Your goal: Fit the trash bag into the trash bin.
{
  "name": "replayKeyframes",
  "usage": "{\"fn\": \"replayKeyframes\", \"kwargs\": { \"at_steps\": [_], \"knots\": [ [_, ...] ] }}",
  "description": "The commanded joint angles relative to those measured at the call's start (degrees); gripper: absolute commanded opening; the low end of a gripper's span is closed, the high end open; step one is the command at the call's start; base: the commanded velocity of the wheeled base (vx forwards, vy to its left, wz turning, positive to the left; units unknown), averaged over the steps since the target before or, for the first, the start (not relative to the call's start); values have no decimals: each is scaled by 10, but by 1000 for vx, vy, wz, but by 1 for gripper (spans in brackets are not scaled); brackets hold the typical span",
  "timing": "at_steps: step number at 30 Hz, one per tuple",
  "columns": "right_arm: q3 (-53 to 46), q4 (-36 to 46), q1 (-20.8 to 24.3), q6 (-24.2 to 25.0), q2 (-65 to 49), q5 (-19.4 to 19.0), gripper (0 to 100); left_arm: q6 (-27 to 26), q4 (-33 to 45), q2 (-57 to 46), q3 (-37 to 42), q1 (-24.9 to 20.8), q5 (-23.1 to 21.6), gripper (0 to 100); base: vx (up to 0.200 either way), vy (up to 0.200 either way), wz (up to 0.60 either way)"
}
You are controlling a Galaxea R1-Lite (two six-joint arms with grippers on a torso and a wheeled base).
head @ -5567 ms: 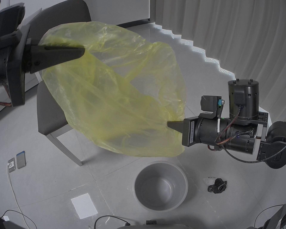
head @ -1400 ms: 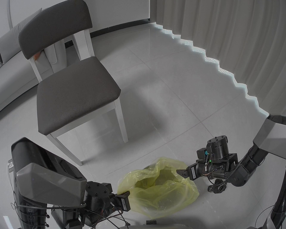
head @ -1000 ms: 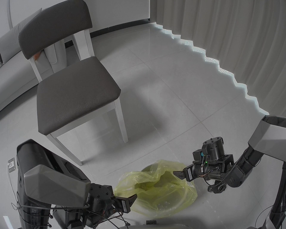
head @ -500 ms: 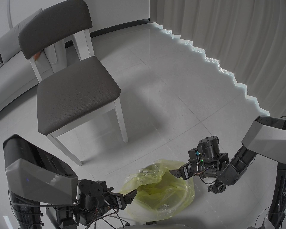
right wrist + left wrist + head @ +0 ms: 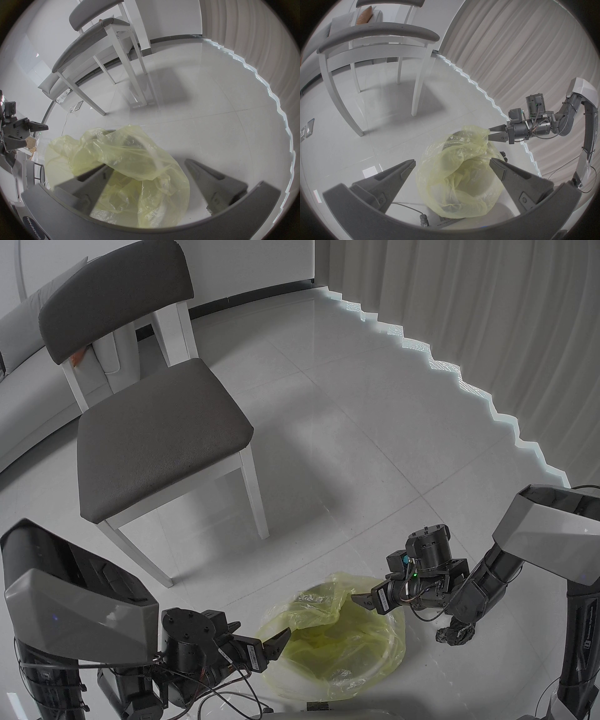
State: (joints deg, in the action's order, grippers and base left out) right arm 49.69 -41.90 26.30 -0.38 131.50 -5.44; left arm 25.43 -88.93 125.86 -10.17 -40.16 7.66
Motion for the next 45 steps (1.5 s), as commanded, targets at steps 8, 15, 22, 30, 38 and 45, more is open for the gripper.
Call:
{"fn": "replayKeyframes", "kwargs": {
  "at_steps": [8, 15, 22, 30, 38, 45],
  "knots": [
    [39, 22, -2, 0, 2, -2, 0, -22, -11, 34, -62, 17, -3, 100, 0, 0, 0],
    [109, 79, -19, -1, -15, -2, 0, -21, -11, 20, -46, 20, -2, 100, 0, 0, 0],
    [146, 114, -25, -1, -28, -2, 0, -21, -11, 11, -35, 26, -3, 100, 0, 0, 0],
    [155, 114, -26, -16, -12, -2, 0, -21, -11, 8, -30, 26, -2, 100, 0, 0, 0],
    [164, 114, -28, -40, 10, -2, 100, -22, -11, 5, -36, 23, -2, 100, 0, 0, 0],
    [138, 114, -32, -39, 2, -1, 100, -22, -11, 4, -40, 25, -3, 100, 0, 0, 0]
  ]
}}
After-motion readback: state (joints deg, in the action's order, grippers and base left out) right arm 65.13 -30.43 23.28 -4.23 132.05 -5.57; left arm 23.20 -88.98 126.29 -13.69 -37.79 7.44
